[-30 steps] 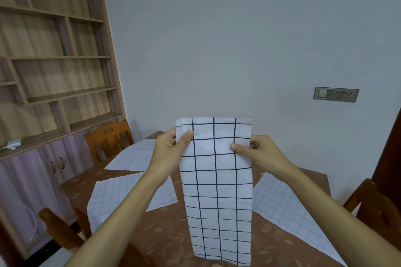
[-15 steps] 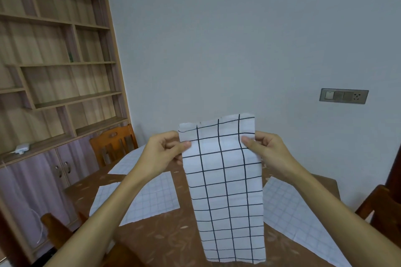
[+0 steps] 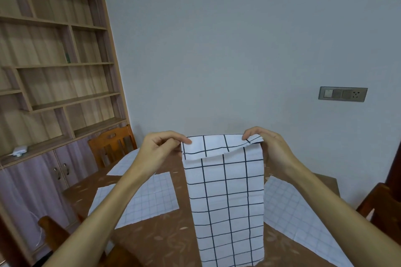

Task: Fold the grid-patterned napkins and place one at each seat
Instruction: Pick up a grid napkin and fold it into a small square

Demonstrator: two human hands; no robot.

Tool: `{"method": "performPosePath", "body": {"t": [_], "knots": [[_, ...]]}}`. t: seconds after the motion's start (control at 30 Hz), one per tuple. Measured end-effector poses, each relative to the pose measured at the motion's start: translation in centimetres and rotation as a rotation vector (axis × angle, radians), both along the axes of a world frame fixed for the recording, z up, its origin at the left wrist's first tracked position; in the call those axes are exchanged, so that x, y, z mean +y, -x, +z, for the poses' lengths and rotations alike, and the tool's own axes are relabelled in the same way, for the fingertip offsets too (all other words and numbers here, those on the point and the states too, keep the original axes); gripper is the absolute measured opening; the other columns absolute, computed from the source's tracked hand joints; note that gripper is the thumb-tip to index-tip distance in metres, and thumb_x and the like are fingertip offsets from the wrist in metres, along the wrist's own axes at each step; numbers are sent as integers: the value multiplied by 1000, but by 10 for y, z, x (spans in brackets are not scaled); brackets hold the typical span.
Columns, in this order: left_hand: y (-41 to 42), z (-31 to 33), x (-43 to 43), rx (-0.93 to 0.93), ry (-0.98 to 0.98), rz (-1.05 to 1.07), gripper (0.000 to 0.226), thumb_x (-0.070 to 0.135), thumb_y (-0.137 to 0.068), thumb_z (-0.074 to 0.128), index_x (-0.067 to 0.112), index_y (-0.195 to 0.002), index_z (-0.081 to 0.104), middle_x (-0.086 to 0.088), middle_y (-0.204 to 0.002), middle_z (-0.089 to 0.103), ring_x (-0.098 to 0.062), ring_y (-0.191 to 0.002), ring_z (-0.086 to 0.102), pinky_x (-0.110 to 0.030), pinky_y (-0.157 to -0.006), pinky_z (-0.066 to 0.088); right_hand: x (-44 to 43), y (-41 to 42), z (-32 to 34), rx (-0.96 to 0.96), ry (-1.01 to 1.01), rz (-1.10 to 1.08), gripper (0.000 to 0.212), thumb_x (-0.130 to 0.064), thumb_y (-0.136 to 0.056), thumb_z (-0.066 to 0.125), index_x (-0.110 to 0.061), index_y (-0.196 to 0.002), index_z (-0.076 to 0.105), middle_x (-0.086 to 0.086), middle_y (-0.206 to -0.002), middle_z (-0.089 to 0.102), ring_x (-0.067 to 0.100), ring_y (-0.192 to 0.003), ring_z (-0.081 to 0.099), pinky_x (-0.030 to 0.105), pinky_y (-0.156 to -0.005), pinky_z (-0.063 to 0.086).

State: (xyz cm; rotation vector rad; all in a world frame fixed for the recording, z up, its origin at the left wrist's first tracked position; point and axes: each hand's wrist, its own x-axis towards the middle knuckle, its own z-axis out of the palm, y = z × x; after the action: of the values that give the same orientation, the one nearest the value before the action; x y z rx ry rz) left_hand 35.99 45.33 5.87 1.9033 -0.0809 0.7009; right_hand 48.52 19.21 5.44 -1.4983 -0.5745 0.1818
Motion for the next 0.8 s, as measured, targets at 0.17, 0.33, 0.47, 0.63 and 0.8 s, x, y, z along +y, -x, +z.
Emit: {"method": "performPosePath", "body": {"t": [0.17,0.33,0.47,0.63,0.8], "knots": [[2,0,-3,-34,6,80,7,9,-84,76,14,-88,80,-2,-84,78,-20,-81,73,-40,-84,60,1,1,-1,109,-200,195,44,-25,-100,35,0,-92,70,13,-92,72,17,-65,68,22,-52,51],[4,0,-5,-45,32,115,19,11,-79,82,16,-96,78,1,-76,76,-16,-74,72,-37,-82,61,-1,-4,-10,-90,107,67,46,-36,-86,73,-32,-130,59,4,-109,77,5,-82,74,23,-74,57],[3,0,-1,-74,49,32,43,13,-79,81,23,-119,69,-3,-86,75,-25,-84,73,-42,-87,59,8,0,-18,-14,109,175,40,-21,-85,77,-19,-124,67,5,-110,77,22,-101,75,41,-95,55],[3,-3,4,45,144,-54,52,23,-81,77,20,-130,61,-7,-101,77,-25,-99,74,-38,-91,57,16,3,-24,-8,-20,88,25,-11,-87,74,-6,-111,73,10,-103,79,28,-97,75,33,-84,61],[6,-12,2,183,35,-99,30,14,-94,66,14,-123,69,-5,-104,79,-26,-97,75,-37,-83,62,19,5,-16,-49,-60,69,18,-7,-87,73,-8,-106,74,8,-95,80,21,-86,77,24,-69,60]]}}
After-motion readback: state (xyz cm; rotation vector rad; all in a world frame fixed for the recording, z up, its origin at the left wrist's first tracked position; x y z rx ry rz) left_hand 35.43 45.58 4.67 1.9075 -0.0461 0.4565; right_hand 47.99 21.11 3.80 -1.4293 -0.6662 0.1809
